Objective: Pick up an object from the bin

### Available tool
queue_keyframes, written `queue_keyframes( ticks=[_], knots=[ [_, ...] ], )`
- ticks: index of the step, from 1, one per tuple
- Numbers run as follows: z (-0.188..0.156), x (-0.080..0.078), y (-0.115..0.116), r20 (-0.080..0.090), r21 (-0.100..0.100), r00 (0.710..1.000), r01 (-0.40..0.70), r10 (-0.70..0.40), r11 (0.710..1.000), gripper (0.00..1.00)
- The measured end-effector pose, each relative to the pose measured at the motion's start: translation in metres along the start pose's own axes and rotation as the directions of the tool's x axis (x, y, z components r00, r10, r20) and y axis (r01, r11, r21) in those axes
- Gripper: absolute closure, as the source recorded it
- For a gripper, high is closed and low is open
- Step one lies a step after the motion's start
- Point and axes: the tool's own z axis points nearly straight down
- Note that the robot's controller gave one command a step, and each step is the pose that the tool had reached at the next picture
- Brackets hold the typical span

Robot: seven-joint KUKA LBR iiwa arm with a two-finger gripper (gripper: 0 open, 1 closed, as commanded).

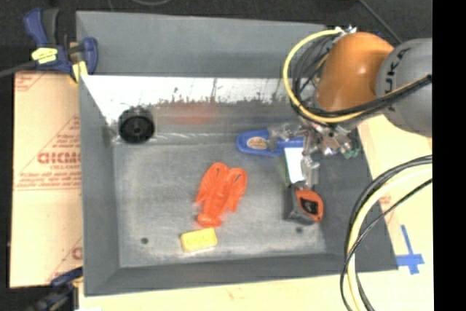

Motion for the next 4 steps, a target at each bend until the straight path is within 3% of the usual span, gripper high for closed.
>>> queue_keyframes(
  ticks=[1,2,3,4],
  knots=[
    [0.011,-0.019,0.022,-0.001,0.006,0.983,0.185,-0.185,0.983,0.00],
    [0.022,-0.053,0.063,0.006,0.001,0.976,-0.216,0.216,0.976,1.00],
    [0.023,-0.052,0.063,0.003,0.001,0.977,-0.215,0.215,0.977,0.00],
    [0.023,-0.052,0.063,0.003,0.002,0.977,-0.215,0.215,0.977,0.00]
  ],
)
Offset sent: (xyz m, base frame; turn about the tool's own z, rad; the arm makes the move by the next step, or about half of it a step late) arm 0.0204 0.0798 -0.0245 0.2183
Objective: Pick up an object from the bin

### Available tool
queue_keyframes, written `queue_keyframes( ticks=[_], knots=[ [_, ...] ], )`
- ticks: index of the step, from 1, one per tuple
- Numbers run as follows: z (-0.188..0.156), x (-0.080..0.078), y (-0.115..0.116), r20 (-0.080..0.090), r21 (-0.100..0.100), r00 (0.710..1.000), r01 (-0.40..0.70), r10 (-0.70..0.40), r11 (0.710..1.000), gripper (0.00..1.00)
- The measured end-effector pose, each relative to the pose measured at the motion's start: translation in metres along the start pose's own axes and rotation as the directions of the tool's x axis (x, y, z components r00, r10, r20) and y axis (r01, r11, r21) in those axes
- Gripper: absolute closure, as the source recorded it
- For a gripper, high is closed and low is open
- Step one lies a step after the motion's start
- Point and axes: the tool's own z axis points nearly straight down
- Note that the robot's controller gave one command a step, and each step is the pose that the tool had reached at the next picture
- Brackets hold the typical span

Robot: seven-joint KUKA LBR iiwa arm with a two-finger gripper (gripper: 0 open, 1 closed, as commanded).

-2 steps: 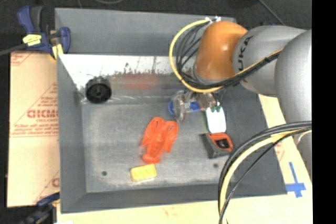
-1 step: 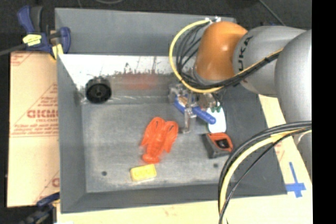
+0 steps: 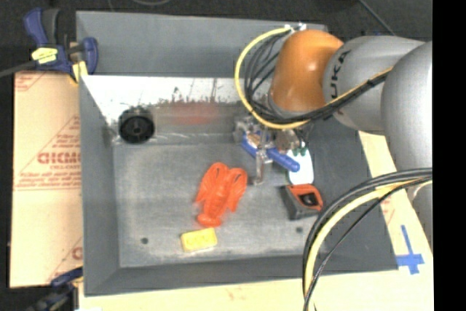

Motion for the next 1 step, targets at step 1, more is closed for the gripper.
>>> queue_keyframes(
  ticks=[1],
  knots=[
    [0.0003,-0.0006,0.0135,-0.005,0.001,0.992,0.129,-0.129,0.992,0.00]
  ],
)
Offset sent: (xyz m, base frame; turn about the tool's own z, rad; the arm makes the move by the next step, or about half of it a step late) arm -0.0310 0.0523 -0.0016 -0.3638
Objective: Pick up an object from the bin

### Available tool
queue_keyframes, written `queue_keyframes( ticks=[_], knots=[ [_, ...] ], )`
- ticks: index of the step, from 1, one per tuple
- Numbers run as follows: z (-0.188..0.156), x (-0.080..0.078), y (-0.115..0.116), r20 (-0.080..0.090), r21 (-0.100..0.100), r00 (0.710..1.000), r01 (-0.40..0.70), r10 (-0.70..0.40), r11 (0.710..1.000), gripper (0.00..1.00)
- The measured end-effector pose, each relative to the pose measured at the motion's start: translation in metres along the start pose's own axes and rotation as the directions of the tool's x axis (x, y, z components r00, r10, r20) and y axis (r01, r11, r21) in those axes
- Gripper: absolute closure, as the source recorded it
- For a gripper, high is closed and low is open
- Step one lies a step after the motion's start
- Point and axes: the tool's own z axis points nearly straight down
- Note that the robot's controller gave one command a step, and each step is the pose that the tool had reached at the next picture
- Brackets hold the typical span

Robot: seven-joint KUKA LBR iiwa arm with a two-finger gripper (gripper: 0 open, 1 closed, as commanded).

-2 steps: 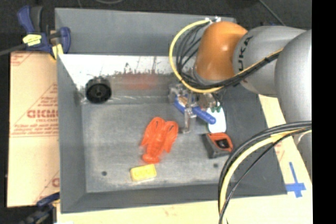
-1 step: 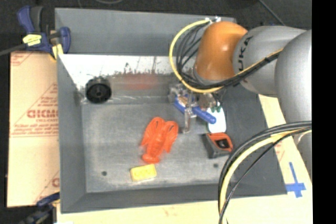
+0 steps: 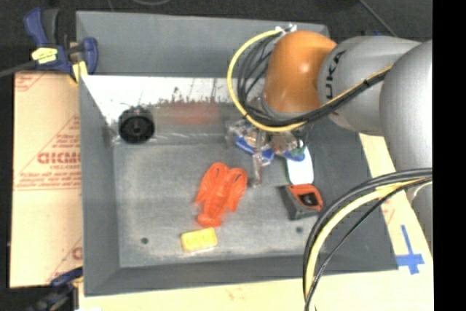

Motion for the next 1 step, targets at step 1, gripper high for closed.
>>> queue_keyframes(
  ticks=[1],
  knots=[
    [-0.0001,0.0116,0.0389,0.004,-0.001,0.974,0.227,-0.227,0.974,0.00]
  ],
)
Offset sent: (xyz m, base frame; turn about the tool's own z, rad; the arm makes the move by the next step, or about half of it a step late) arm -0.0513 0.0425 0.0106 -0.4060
